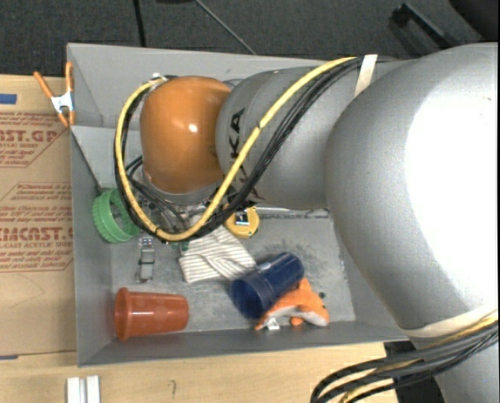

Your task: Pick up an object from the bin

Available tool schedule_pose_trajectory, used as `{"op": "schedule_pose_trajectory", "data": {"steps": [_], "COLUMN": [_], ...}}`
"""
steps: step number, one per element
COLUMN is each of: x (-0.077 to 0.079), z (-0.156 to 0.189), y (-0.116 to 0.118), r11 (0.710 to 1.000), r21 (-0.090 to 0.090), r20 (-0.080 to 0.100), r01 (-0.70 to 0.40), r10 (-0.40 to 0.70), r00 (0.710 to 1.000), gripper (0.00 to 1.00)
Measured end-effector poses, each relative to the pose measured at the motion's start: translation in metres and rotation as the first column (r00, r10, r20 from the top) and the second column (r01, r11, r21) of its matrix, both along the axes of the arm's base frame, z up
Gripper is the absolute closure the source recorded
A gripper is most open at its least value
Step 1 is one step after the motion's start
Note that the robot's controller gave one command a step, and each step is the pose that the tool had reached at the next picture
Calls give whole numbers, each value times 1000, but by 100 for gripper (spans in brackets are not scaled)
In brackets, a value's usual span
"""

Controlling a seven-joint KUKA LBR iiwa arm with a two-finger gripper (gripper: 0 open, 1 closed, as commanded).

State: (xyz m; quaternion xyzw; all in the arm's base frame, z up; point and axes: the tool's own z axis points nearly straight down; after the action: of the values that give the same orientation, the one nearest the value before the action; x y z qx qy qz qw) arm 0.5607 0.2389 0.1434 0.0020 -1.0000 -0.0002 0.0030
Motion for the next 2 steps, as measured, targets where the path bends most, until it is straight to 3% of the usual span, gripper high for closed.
{"op": "schedule_pose_trajectory", "data": {"steps": [1, 2], "x": [2, 23], "z": [5, -43], "y": [-1, -15], "r11": [1000, 1000], "r21": [2, 5], "r20": [7, 15], "r01": [2, 8], "r10": [-2, -8], "r00": [1000, 1000], "gripper": [0, 0]}}
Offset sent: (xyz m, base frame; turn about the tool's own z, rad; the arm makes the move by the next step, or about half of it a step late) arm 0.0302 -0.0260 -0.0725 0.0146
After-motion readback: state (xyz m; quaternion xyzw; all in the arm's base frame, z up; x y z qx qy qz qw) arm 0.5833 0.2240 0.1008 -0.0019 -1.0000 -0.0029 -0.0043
